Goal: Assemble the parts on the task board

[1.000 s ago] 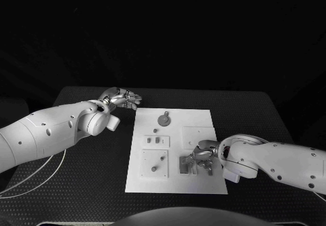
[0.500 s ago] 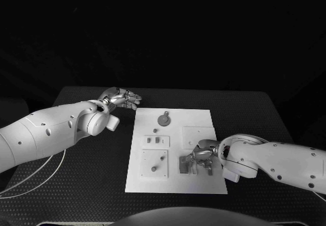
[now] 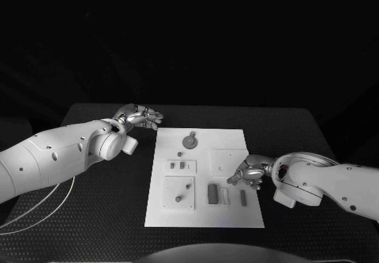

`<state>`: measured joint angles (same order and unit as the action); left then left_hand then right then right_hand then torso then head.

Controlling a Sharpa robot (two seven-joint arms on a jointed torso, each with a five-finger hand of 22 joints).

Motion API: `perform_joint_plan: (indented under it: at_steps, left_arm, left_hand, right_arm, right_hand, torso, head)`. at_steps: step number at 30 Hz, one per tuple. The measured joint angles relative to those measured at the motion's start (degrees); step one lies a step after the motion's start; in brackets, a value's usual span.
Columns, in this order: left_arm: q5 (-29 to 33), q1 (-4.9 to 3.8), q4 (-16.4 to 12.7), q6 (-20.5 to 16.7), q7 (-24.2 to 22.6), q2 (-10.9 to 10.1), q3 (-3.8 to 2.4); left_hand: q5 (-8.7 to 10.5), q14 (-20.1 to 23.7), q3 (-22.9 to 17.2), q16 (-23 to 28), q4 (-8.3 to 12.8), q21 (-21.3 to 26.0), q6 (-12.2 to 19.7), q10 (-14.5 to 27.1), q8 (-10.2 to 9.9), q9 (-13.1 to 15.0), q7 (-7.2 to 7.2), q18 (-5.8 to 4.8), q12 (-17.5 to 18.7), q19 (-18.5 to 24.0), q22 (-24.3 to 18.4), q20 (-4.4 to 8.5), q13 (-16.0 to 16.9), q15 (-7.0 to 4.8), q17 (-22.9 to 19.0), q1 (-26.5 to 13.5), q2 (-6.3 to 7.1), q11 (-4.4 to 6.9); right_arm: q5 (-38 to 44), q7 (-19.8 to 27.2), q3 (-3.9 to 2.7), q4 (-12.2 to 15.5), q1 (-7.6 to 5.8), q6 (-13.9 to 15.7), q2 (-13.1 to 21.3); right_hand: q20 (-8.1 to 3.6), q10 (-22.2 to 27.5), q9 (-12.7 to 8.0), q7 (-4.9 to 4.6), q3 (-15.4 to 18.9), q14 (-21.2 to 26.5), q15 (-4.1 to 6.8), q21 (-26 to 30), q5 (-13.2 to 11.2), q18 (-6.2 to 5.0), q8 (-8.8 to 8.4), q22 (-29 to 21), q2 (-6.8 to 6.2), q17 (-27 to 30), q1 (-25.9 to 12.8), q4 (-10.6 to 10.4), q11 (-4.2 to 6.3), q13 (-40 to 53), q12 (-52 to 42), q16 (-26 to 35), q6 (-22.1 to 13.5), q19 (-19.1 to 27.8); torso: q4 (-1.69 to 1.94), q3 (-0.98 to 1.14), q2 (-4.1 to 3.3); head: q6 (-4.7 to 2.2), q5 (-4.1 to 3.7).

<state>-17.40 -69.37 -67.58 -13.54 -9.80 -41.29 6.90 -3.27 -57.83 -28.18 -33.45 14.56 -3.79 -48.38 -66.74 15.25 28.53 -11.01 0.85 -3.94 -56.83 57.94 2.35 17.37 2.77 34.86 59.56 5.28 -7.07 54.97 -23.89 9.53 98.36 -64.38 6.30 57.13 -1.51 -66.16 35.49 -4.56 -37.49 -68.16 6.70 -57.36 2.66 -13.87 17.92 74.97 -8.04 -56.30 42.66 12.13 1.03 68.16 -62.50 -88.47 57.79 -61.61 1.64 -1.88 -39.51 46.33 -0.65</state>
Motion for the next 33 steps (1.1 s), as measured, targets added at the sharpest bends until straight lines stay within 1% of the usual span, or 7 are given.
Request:
perform_joint_plan:
  at_steps: [4,7,14,18,24,29,33]
  left_arm:
    - [0.0,0.0,0.1,0.0,0.0,0.3,0.01]
    - [0.0,0.0,0.1,0.0,0.0,0.4,0.02]
    - [0.0,0.0,0.3,0.0,0.0,0.4,0.05]
    - [0.0,0.0,0.3,0.1,0.0,0.5,0.06]
    - [0.0,0.01,0.3,0.1,-0.1,0.5,0.09]
    - [0.0,0.01,0.3,0.1,-0.1,0.4,0.11]
    - [0.0,0.01,0.2,0.2,-0.1,0.4,0.12]
  left_hand:
    - [0.0,0.0,0.2,0.3,-0.2,0.0,0.0,0.0,0.3,0.0,0.0,0.0,0.0,0.0,0.0,0.0,0.0,0.0,0.2,-0.2,0.17,0.0]
    - [0.0,0.0,0.2,0.3,-0.2,0.0,0.0,0.0,0.3,0.0,0.0,0.0,0.0,0.0,0.0,0.0,0.0,0.0,0.2,-0.3,0.31,0.0]
    - [0.25,0.1,0.7,0.6,-0.7,0.0,0.0,0.0,0.3,0.0,0.0,0.0,0.0,0.0,0.0,0.0,0.0,0.36,0.5,-0.8,0.73,0.0]
    - [0.24,0.1,0.7,0.6,-0.7,0.0,0.0,0.0,0.3,0.0,-0.01,0.0,0.0,0.0,0.0,0.0,0.0,0.37,0.6,-1.1,0.68,0.0]
    - [0.24,0.1,0.9,0.6,-0.9,0.0,0.0,0.0,0.3,0.0,-0.01,0.0,0.0,0.2,-0.1,-0.2,0.0,0.36,0.8,-1.5,0.98,0.0]
    - [0.24,0.1,1.1,0.6,-1.1,0.0,0.0,0.0,0.3,0.0,-0.01,0.0,0.0,0.2,-0.1,-0.2,0.0,0.35,0.9,-1.5,0.98,0.0]
    - [0.24,0.1,1.1,0.9,-1.1,0.0,0.0,0.0,0.3,0.0,-0.01,0.01,0.0,0.3,-0.1,-0.15,0.0,0.35,1.0,-1.9,0.99,0.0]
  right_arm:
    - [0.0,-0.8,0.07,0.0,-0.55,-1.0,1.9]
    - [0.3,-1.7,0.14,-0.2,-0.59,-2.2,2.9]
    - [2.9,-3.5,0.37,-0.1,-0.57,-7.0,4.2]
    - [5.7,-4.2,0.85,-0.3,-0.44,-8.8,4.1]
    - [8.7,-4.8,1.78,-0.7,0.12,-10.0,3.4]
    - [10.0,-5.1,1.92,-1.0,1.55,-10.0,2.0]
    - [10.4,-5.2,1.94,-1.2,2.32,-9.6,0.8]
  right_hand:
    - [0.0,-0.2,0.5,0.03,0.8,-0.2,0.04,0.0,0.0,-0.03,0.21,0.0,1.51,-0.3,1.5,1.7,0.2,0.0,0.0,0.0,0.2,0.0]
    - [0.0,-0.3,0.6,0.09,1.2,-0.5,0.03,0.0,0.0,-0.04,0.21,0.0,1.71,-0.7,1.7,2.6,0.11,0.0,-0.2,0.0,0.4,0.0]
    - [0.01,-1.7,0.9,0.21,1.4,-1.5,0.09,-0.2,0.0,-0.13,0.59,0.0,3.16,-1.9,0.9,2.4,0.61,0.8,-1.6,-0.3,1.6,0.0]
    - [0.09,-2.0,0.9,0.28,1.6,-1.6,0.05,-0.2,0.0,-0.16,0.59,0.0,3.46,-2.2,0.6,2.4,0.73,1.1,-1.8,-0.3,1.9,-0.1]
    - [0.09,-2.5,0.9,0.13,2.1,-2.0,0.22,-0.2,0.0,-0.19,0.59,0.0,2.37,-2.3,-0.5,1.9,0.73,1.4,-2.2,-0.2,2.4,-0.1]
    - [0.09,-2.5,0.9,0.31,1.7,-2.0,0.23,-0.2,0.0,-0.22,0.59,0.0,1.59,-2.3,-1.3,0.9,0.72,1.2,-2.2,-0.2,2.6,-0.1]
    - [-0.04,-2.6,0.7,0.31,1.1,-2.0,0.22,-0.2,0.0,-0.23,0.58,0.0,0.4,-2.1,-2.5,-1.0,0.72,0.8,-1.9,-0.2,2.6,-0.3]
  torso:
    - [-0.17,0.04,-0.03]
    - [-0.26,0.1,-0.03]
    - [-0.26,0.14,-0.1]
    - [-0.24,0.11,-0.09]
    - [-0.08,0.0,-0.06]
    - [-0.02,-0.06,-0.06]
    - [0.0,-0.08,-0.05]
  head:
    - [-0.12,-0.24]
    - [-0.13,-0.42]
    - [-0.08,-0.91]
    - [-0.03,-1.15]
    - [0.07,-1.49]
    - [0.08,-1.48]
    - [0.05,-1.43]
